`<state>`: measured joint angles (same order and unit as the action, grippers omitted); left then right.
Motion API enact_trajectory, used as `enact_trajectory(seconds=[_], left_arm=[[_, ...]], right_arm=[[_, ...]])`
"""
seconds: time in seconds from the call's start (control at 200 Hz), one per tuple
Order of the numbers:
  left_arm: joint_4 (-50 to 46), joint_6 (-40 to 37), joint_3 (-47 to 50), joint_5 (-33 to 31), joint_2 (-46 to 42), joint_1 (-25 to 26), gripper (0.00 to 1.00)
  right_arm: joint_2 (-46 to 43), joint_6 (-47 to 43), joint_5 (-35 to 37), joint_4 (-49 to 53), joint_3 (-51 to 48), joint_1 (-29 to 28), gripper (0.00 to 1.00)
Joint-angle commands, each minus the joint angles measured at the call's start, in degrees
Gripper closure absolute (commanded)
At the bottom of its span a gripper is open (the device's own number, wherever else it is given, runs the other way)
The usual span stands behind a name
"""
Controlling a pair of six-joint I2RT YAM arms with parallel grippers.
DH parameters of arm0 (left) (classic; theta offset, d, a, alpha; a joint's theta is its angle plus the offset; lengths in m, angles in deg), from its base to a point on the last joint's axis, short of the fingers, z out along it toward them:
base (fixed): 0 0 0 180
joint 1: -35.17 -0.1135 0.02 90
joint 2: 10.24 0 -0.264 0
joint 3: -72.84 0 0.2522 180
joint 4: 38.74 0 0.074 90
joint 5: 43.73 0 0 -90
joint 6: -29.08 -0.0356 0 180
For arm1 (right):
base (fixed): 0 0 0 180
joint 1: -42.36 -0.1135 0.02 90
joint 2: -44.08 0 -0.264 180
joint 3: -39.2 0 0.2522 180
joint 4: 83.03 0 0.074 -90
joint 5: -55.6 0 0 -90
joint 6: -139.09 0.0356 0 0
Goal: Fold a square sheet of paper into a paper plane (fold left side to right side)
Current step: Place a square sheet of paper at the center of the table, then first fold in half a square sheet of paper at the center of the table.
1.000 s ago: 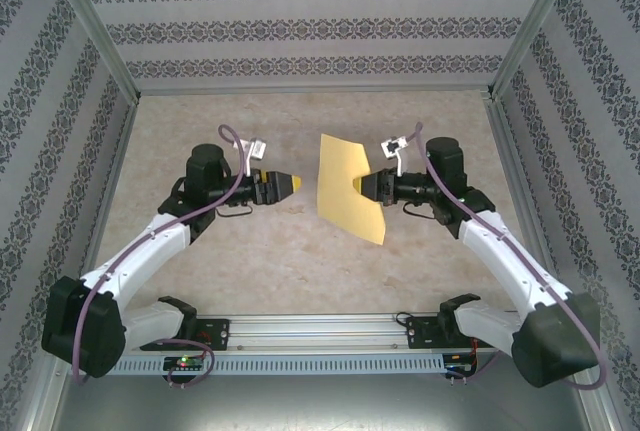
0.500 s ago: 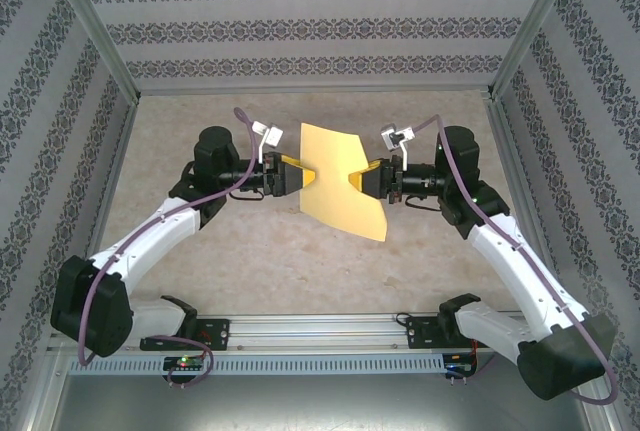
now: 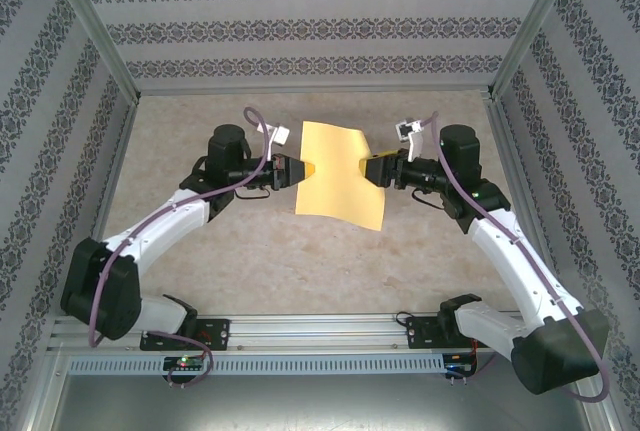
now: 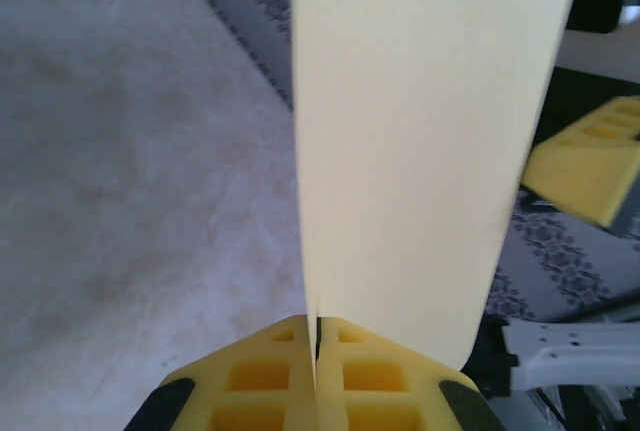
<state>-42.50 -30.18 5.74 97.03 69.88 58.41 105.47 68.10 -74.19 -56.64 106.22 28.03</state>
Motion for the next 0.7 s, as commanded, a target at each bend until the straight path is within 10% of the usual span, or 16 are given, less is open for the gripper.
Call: enact_trajectory(seconds=[0.0, 0.18, 0.694], left_arm=[[-8.2, -3.4, -1.8, -6.3, 3.4, 0.1, 1.0], [-13.1, -4.5, -3.4, -11.2, 10.7, -0.7, 1.0], [-23.8, -10.0, -8.6, -20.5, 22.9, -0.9, 1.0]], right_arm=[[1.0, -4.1, 13.8, 4.9, -0.7, 0.7, 0.33], [3.4, -4.4, 17.6, 5.2, -2.2, 0.7, 0.31], [26.9, 8.1, 17.3, -3.6, -3.5, -6.4, 1.0]])
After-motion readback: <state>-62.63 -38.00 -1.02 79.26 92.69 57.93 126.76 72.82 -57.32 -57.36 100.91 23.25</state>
